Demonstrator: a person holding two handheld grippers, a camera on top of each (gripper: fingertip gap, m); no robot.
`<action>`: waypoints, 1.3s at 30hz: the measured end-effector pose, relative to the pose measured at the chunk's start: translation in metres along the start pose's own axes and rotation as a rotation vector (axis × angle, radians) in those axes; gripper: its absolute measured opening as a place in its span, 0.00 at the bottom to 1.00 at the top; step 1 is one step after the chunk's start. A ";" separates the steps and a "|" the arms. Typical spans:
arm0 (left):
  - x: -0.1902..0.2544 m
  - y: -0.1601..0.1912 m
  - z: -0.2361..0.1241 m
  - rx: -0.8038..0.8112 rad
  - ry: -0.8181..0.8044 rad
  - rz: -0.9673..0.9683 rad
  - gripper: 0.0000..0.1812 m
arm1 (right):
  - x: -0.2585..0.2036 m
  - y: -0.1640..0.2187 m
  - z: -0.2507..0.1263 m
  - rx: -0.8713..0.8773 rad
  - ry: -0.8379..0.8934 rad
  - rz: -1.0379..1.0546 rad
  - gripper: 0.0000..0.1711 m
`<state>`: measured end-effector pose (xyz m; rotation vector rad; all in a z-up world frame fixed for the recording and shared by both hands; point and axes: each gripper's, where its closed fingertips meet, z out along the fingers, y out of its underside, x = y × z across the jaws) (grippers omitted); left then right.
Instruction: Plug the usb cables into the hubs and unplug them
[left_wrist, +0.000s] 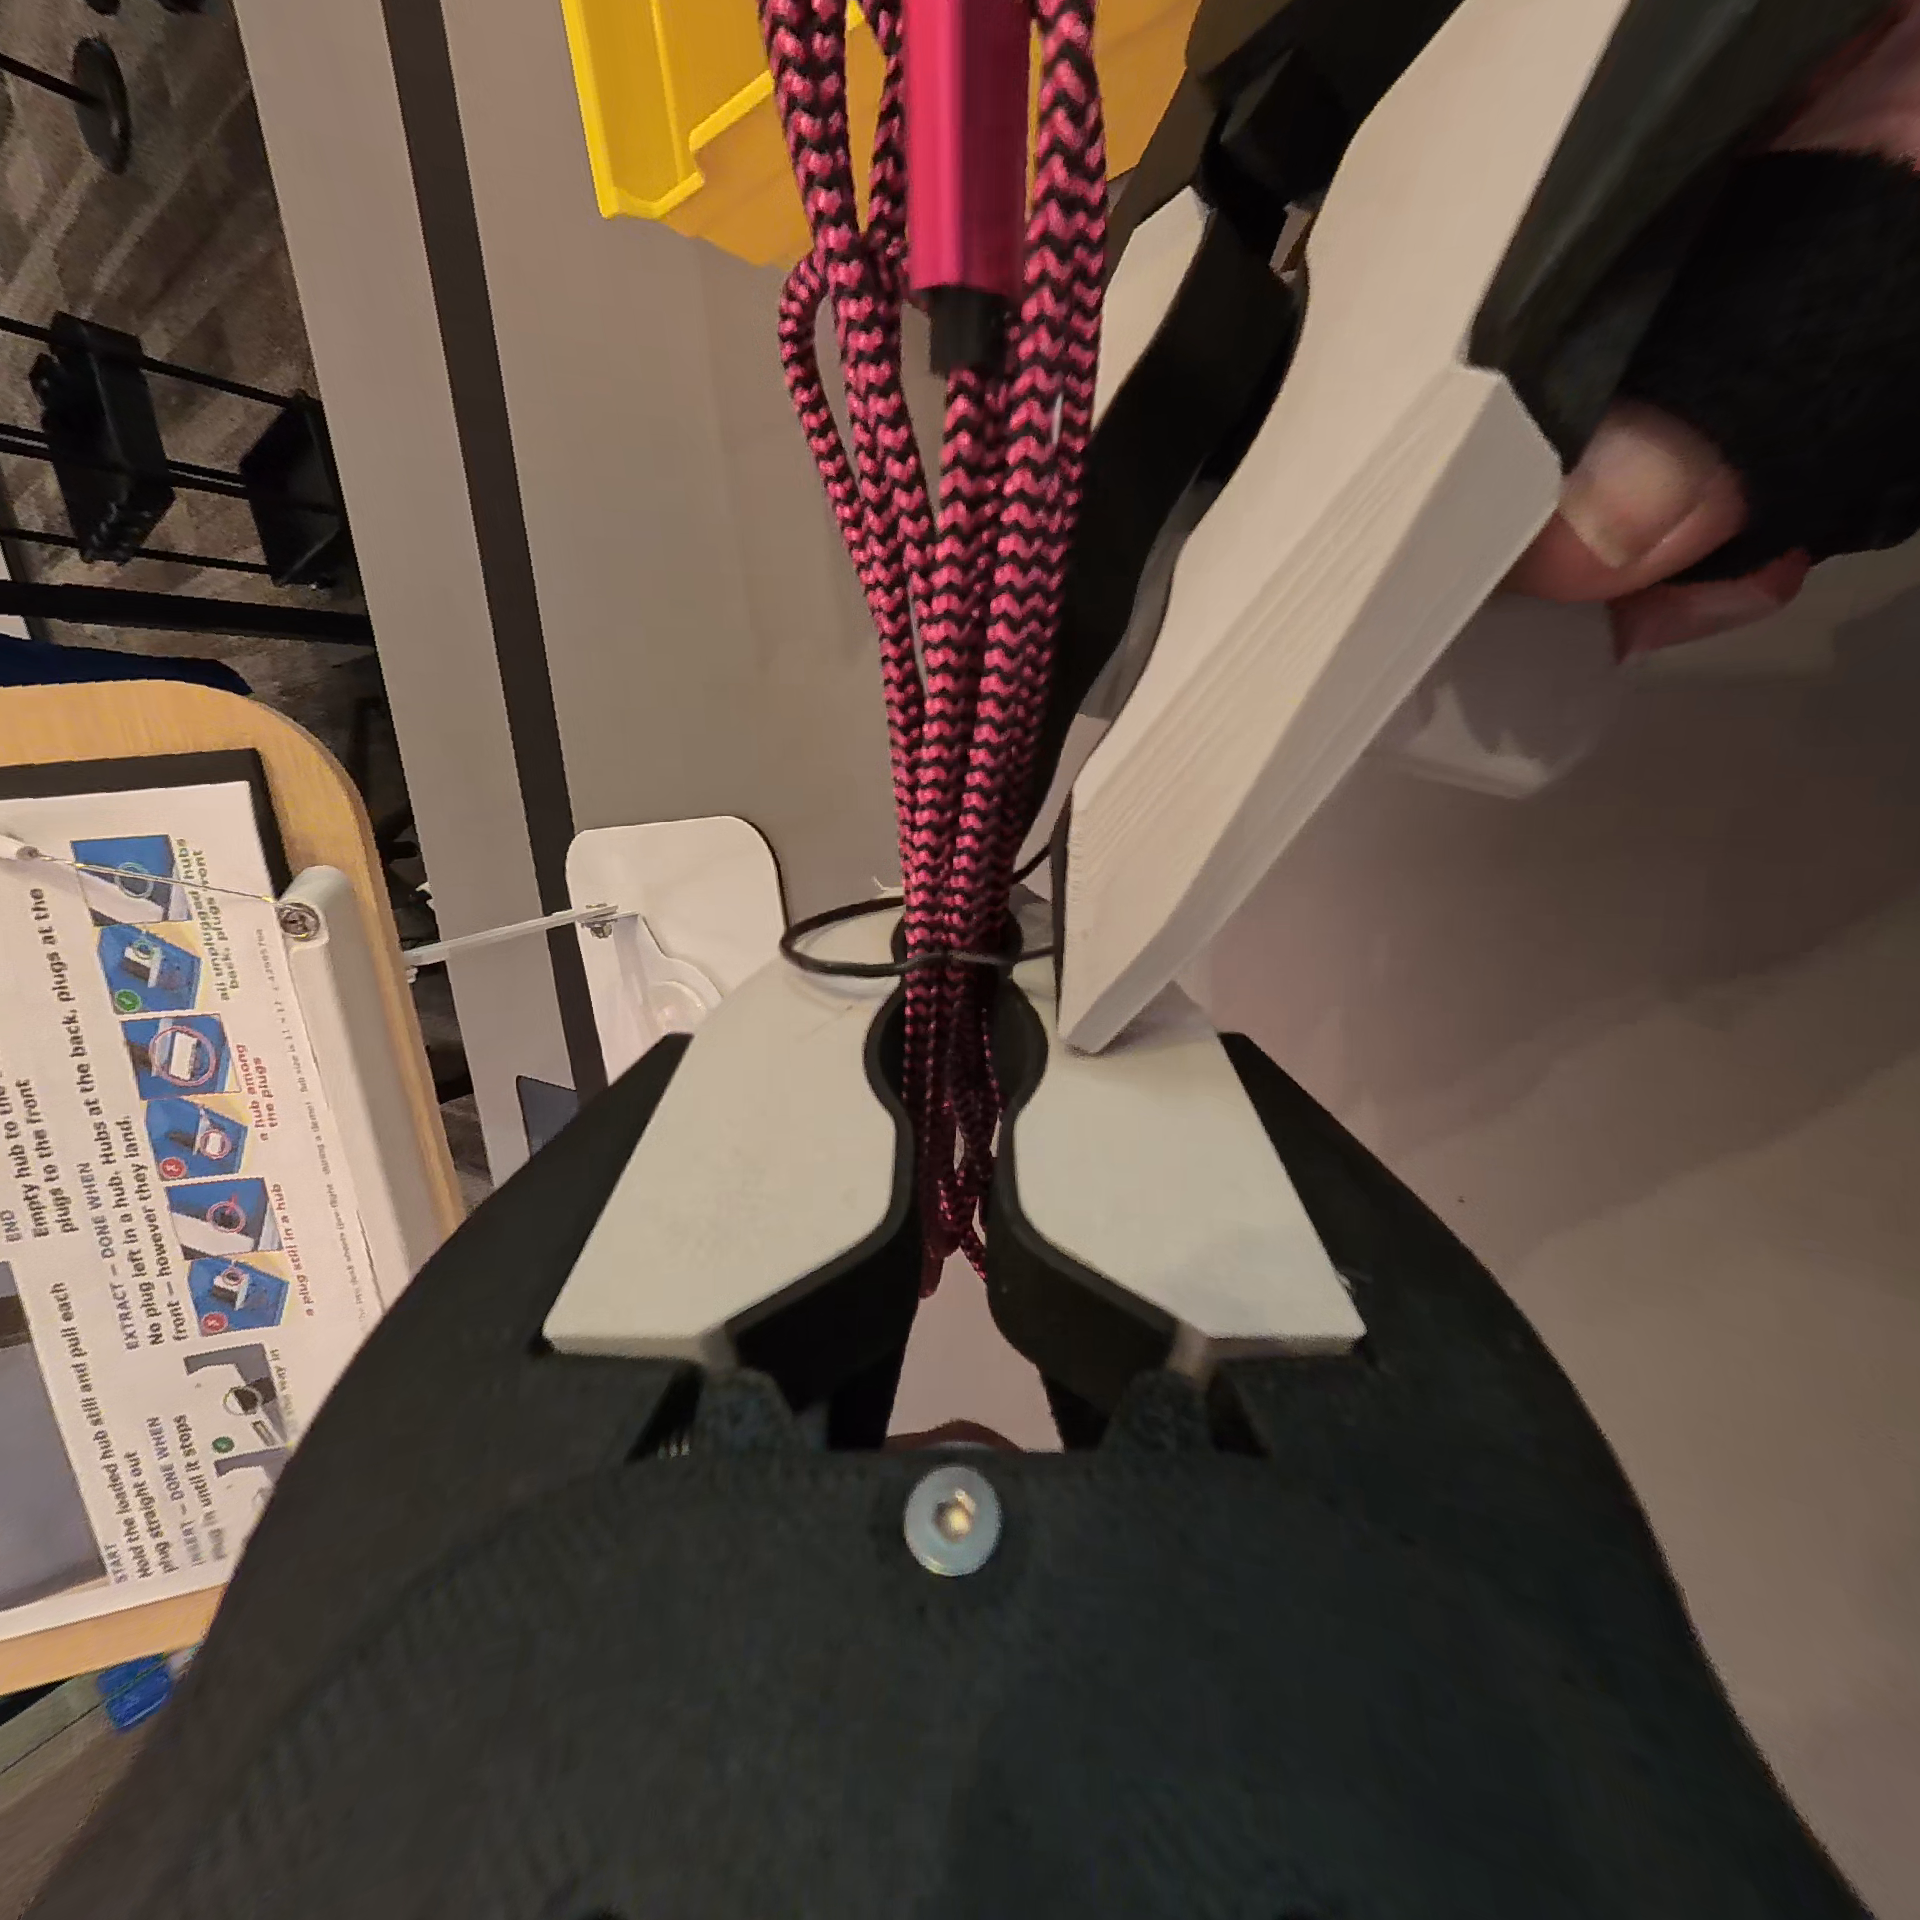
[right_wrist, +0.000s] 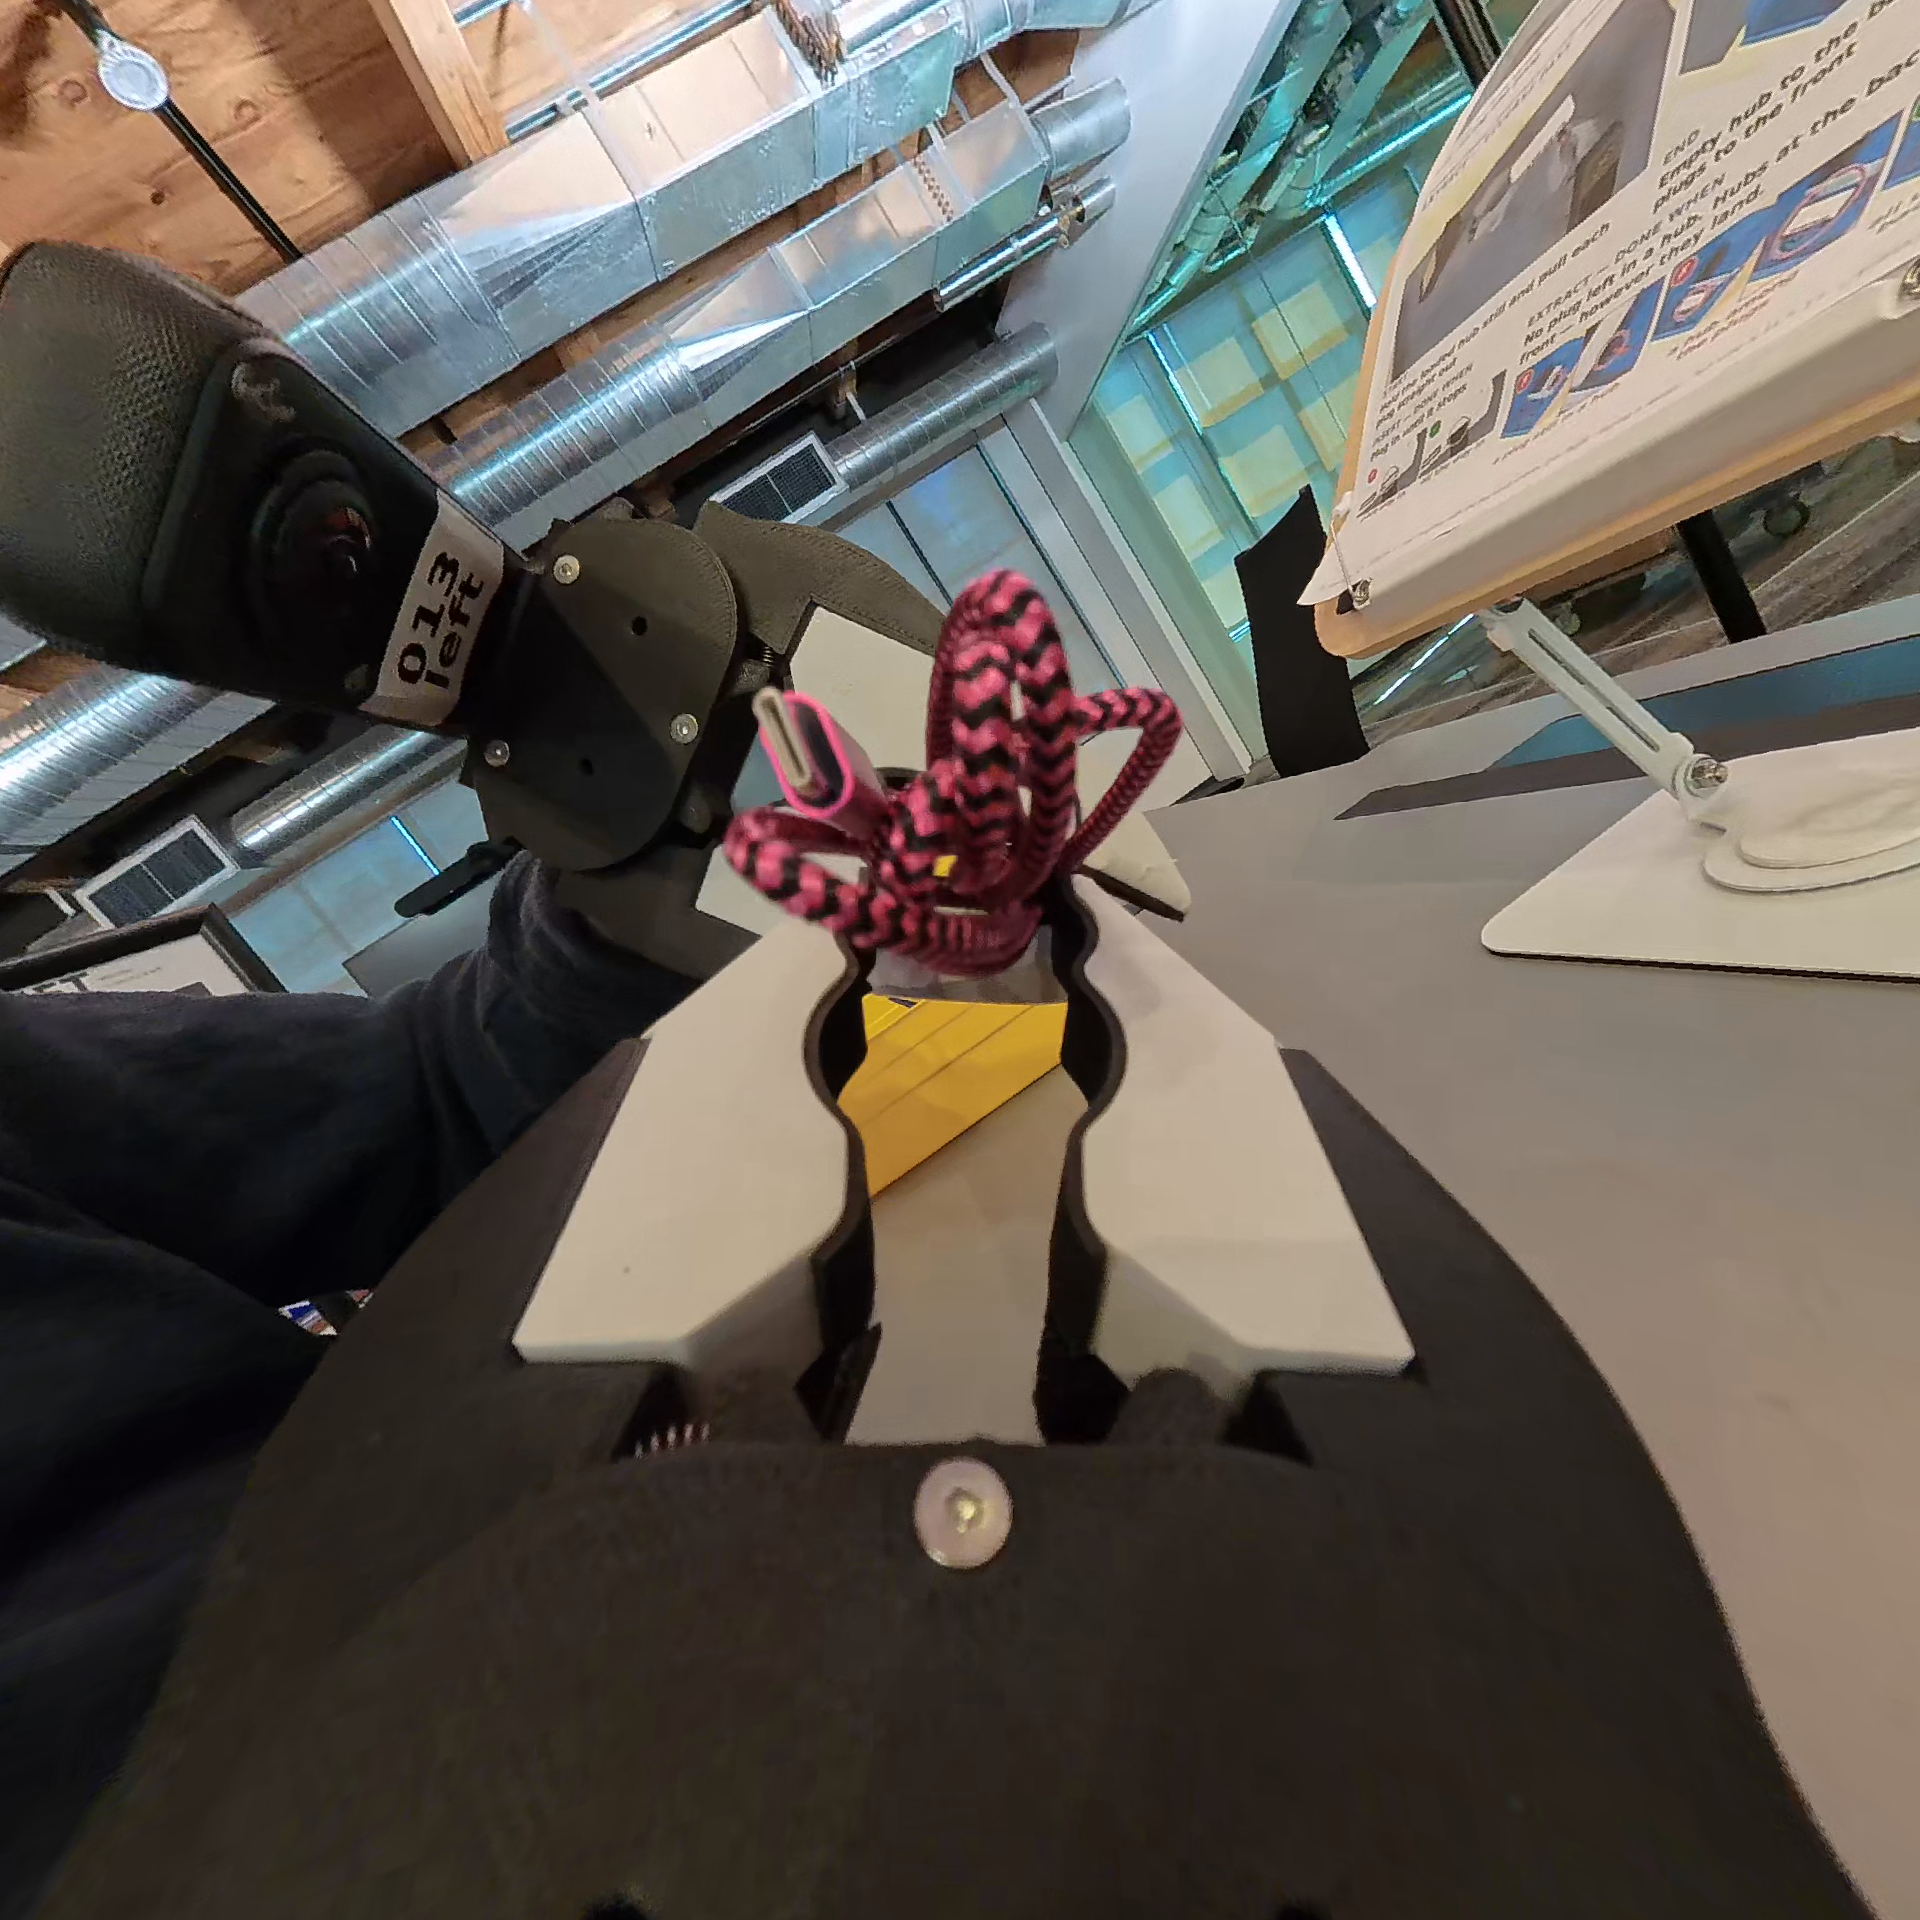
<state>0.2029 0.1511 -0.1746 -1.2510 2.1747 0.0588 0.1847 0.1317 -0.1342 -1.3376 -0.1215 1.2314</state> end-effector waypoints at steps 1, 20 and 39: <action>0.001 0.000 0.000 0.003 0.008 -0.005 0.04 | 0.000 0.000 0.000 -0.001 -0.002 -0.003 0.18; 0.005 -0.006 -0.002 0.049 0.046 -0.039 0.04 | 0.003 -0.001 -0.008 0.043 -0.063 -0.046 0.07; 0.011 -0.019 -0.013 0.196 0.195 -0.203 0.04 | -0.007 -0.008 -0.013 0.135 -0.126 -0.137 0.01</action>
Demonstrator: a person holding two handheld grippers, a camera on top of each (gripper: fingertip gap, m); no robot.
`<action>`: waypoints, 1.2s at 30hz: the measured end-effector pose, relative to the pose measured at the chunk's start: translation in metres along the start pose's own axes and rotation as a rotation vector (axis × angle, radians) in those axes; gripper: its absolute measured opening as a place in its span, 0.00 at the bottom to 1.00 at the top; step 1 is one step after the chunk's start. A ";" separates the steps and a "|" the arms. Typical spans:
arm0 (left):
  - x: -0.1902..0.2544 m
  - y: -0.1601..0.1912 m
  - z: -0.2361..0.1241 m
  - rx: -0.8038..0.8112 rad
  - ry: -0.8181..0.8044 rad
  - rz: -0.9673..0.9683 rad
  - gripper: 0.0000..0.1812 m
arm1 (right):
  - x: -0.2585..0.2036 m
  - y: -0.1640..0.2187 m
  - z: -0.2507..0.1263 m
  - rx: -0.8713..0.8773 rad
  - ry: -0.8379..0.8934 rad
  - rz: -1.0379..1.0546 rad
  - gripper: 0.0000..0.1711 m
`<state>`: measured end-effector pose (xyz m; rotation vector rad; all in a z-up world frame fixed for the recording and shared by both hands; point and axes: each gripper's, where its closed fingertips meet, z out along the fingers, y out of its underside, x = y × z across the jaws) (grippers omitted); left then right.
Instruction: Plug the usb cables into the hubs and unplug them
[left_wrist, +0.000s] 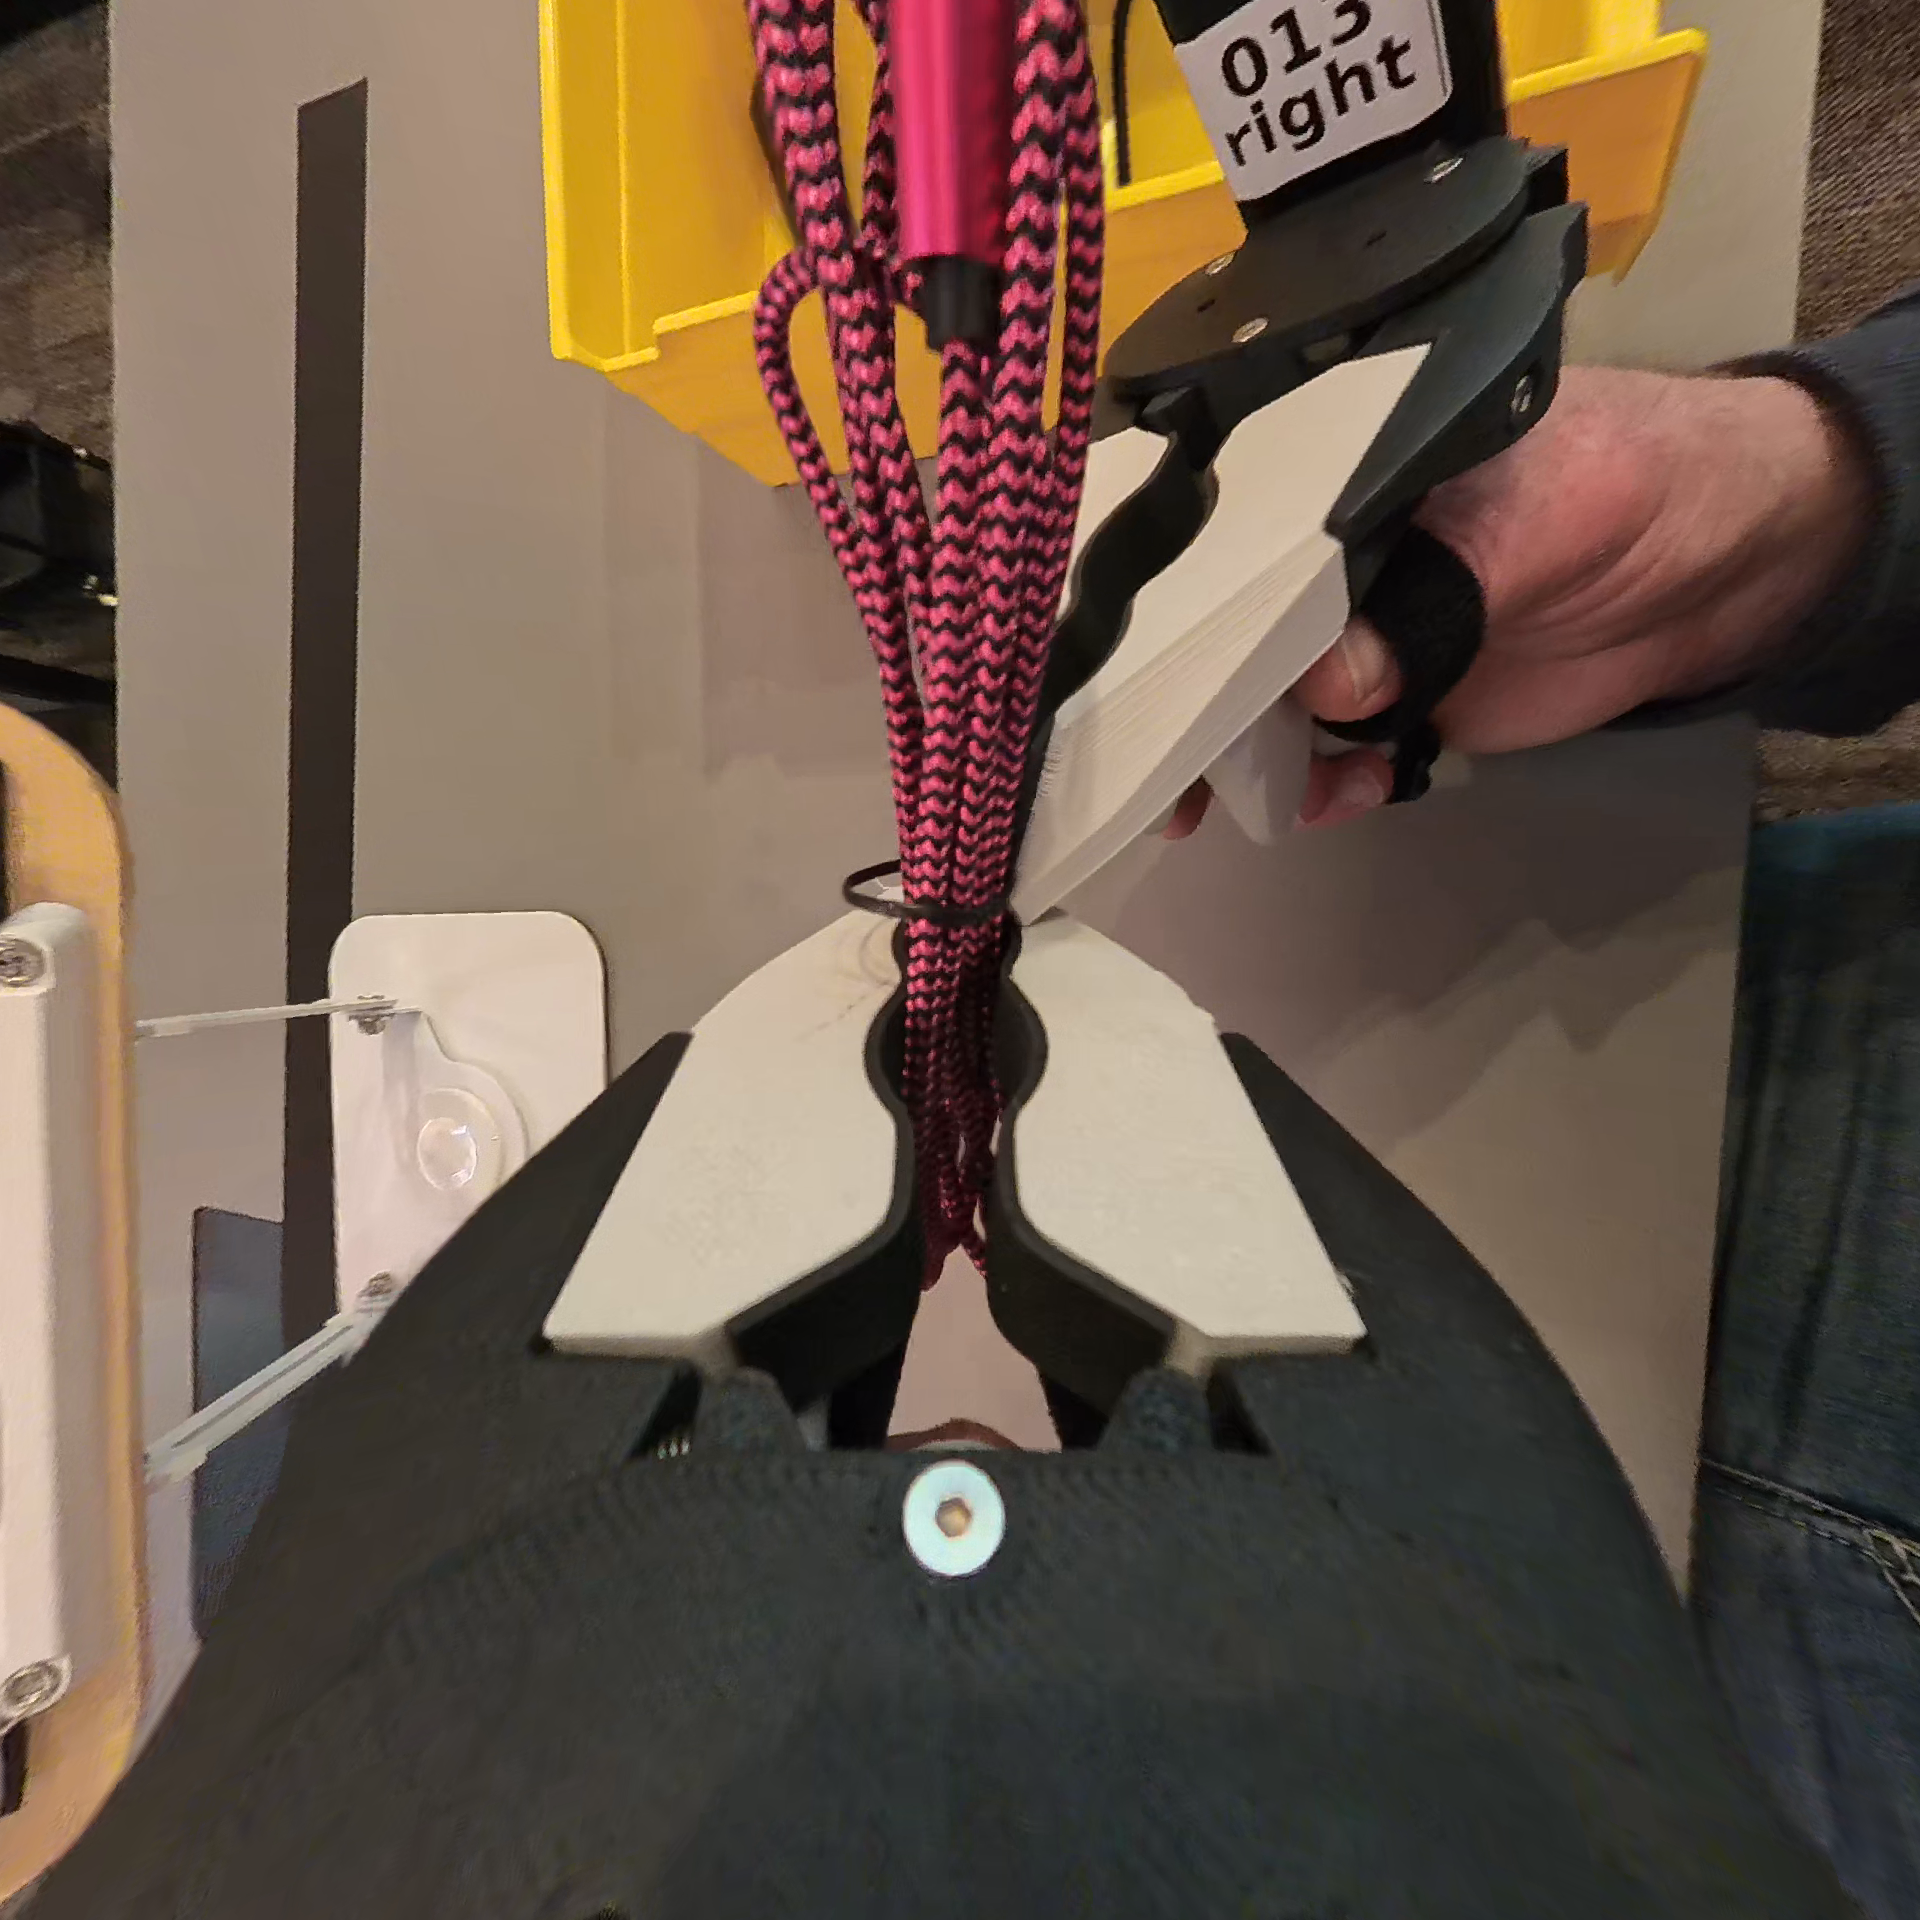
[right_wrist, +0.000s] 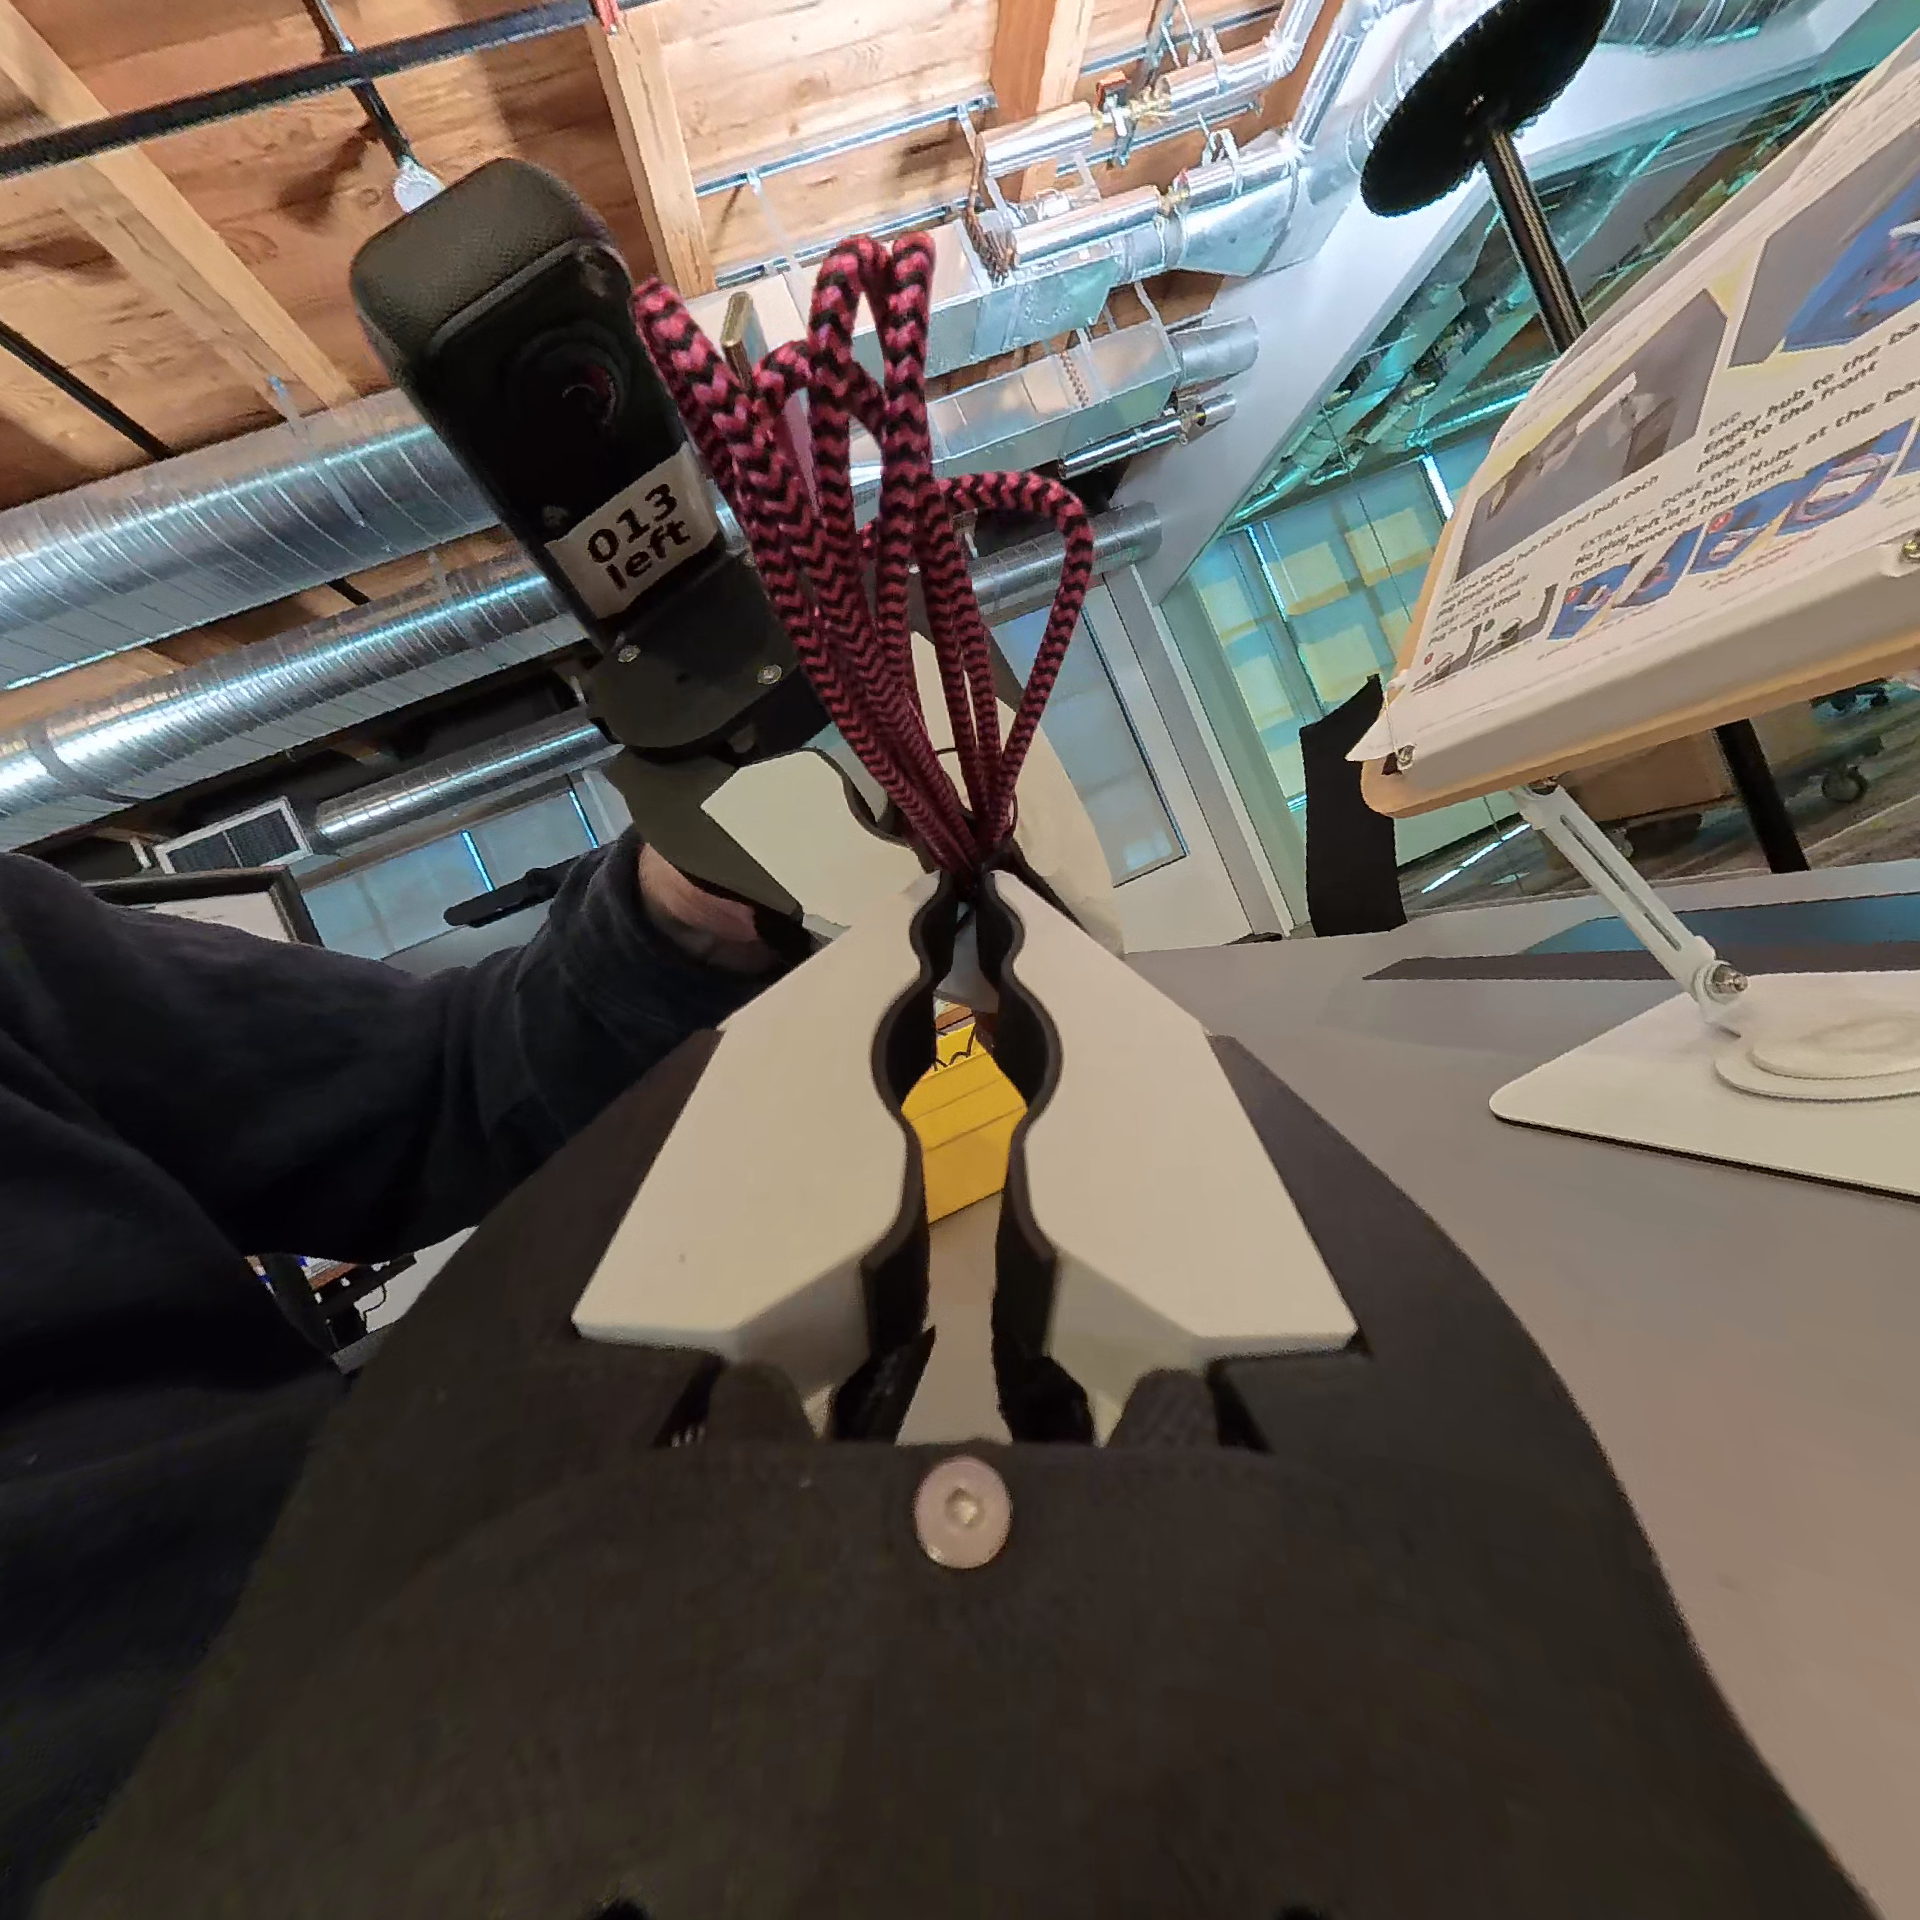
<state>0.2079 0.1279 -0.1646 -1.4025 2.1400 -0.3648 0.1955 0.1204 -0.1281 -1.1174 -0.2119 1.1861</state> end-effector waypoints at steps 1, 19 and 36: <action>0.002 -0.002 -0.001 0.017 0.022 -0.015 0.04 | -0.002 -0.001 0.000 0.005 -0.013 -0.006 0.01; 0.032 -0.023 -0.029 0.256 0.321 -0.063 0.04 | -0.037 -0.011 0.004 0.064 -0.208 -0.028 0.00; 0.040 -0.021 -0.047 0.313 0.388 -0.086 0.04 | -0.050 -0.009 0.009 -0.093 -0.069 -0.355 0.00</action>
